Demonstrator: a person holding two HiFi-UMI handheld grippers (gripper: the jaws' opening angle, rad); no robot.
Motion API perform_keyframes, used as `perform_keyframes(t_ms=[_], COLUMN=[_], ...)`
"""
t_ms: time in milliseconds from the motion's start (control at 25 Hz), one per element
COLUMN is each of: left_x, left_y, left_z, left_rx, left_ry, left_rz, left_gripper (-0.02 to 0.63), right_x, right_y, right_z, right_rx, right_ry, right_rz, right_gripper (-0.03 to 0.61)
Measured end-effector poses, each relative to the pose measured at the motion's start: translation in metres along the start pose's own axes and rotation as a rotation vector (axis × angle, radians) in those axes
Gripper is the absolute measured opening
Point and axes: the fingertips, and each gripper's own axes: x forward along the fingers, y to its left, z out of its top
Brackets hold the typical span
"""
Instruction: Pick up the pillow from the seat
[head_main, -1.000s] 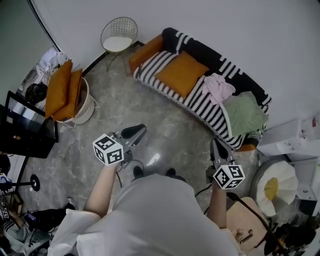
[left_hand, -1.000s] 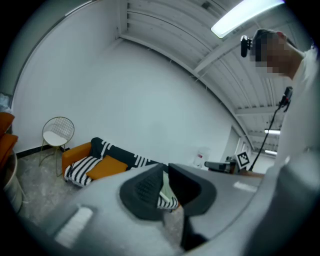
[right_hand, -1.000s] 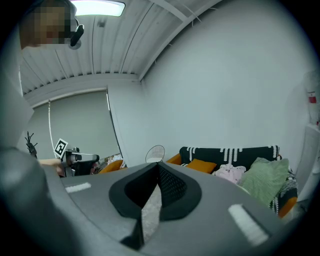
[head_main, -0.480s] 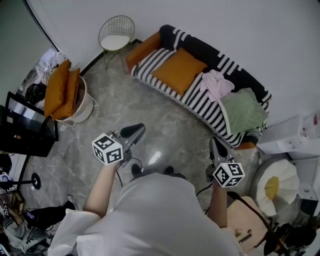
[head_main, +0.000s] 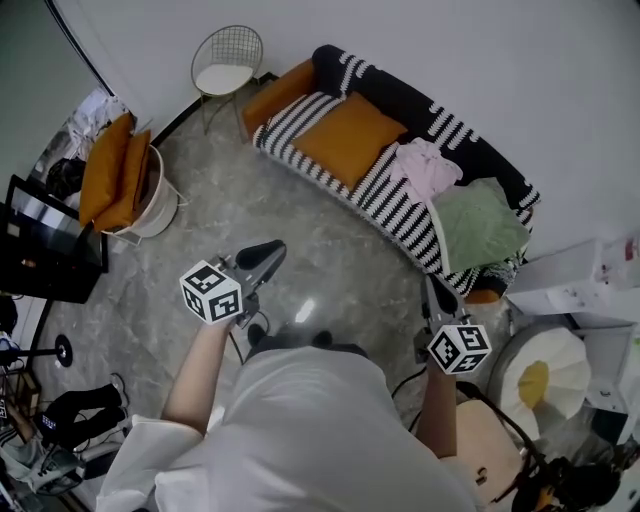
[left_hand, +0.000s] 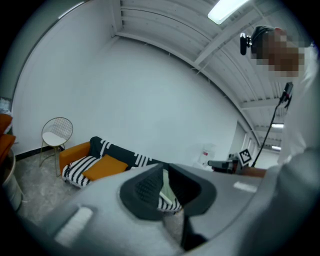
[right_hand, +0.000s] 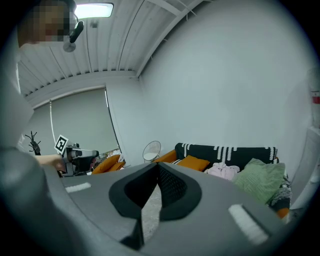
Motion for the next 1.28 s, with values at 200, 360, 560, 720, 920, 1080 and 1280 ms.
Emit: perform_keyframes(t_ms=[200, 360, 560, 720, 920, 1080, 1280], left_x=[0.022, 0.036, 0.04, 0.047, 0.066, 0.079, 0.092], left_y=[-0.008, -0.007, 0.01, 0.034, 0.078, 0.116, 0.167], left_z=[-0.006, -0.009, -0.002, 0.01, 0.027, 0.05, 0.076], left_rx=[-0.005, -0.008, -0.011, -0.021, -0.021, -0.018, -0.023], left_ry=[0.006, 0.016, 0.016, 0.018, 0.037, 0.046, 0.061], left_rz=[-0.001, 0.004, 0.009, 0.0, -0.037, -0.067, -0.098], left_gripper=[0.03, 0.029, 0.029, 0.029, 0.031, 0.031, 0.029], right_x=[0.006, 0.015, 0.035, 0.059, 0.099, 0.134, 0.185], right_y=[-0.02, -0.029, -0.027, -0.025, -0.029, -0.023, -0.017], right_z=[0.004, 0.0, 0.001, 0.008, 0.023, 0.036, 0.053], right_rx=[-0.002, 0.011, 0.014, 0.014, 0.027, 0.046, 0.057], right_ry=[-0.002, 0.008, 0.019, 0.031, 0.023, 0.016, 0.017], right_rz=[0.014, 0.029, 0.036, 0.027, -0.015, -0.035, -0.064], right_gripper=[0.003, 0.003, 0.003, 0.003, 0.003, 0.003, 0.003])
